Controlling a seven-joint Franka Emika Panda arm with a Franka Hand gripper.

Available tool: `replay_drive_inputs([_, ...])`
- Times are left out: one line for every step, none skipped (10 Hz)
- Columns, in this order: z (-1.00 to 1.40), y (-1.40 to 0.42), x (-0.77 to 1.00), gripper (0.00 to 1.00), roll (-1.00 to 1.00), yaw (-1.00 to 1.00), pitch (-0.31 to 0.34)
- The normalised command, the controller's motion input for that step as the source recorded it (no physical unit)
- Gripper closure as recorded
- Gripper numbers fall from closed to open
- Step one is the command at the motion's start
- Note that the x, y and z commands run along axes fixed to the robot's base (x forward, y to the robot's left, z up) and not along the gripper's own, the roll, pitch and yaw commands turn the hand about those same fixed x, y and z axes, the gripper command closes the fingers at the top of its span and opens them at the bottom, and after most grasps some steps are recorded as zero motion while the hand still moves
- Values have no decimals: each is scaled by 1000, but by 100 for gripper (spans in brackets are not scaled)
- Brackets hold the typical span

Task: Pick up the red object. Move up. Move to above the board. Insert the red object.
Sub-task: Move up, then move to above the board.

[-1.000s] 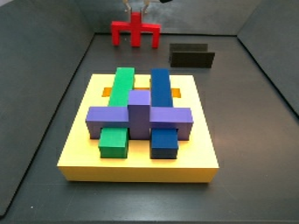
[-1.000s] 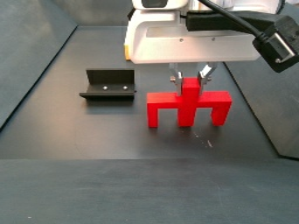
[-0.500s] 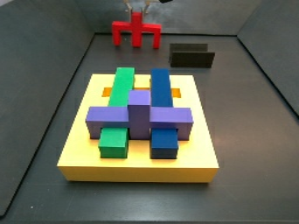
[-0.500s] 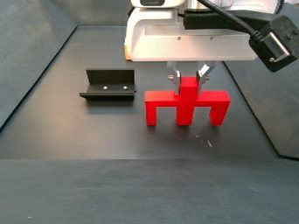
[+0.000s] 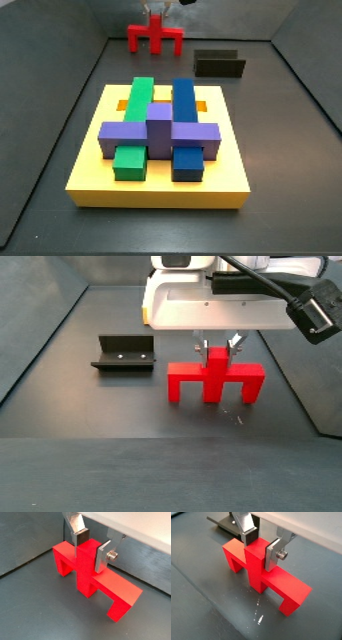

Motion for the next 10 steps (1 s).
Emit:
replay_drive_inputs([826, 5, 3, 100, 2, 30, 2])
replay_drive_inputs([585, 10, -22, 100, 31, 29, 27])
replay_drive_inputs([386, 6, -9, 100, 57, 25, 25])
replay_drive_inputs([1400, 0, 0, 100, 0, 0, 0])
replay_drive_inputs([1400, 0, -27, 100, -34, -3, 25])
replay_drive_inputs([1400, -3, -58, 100, -1, -3, 27])
replay_drive_inputs([1400, -4, -16, 100, 15, 4, 9])
replay_drive_inputs([1400, 10, 51, 100, -1, 3, 48])
replay_drive_inputs([580, 5, 24, 100, -8, -7, 93])
replay_drive_inputs([176, -4, 25, 100, 2, -2, 74])
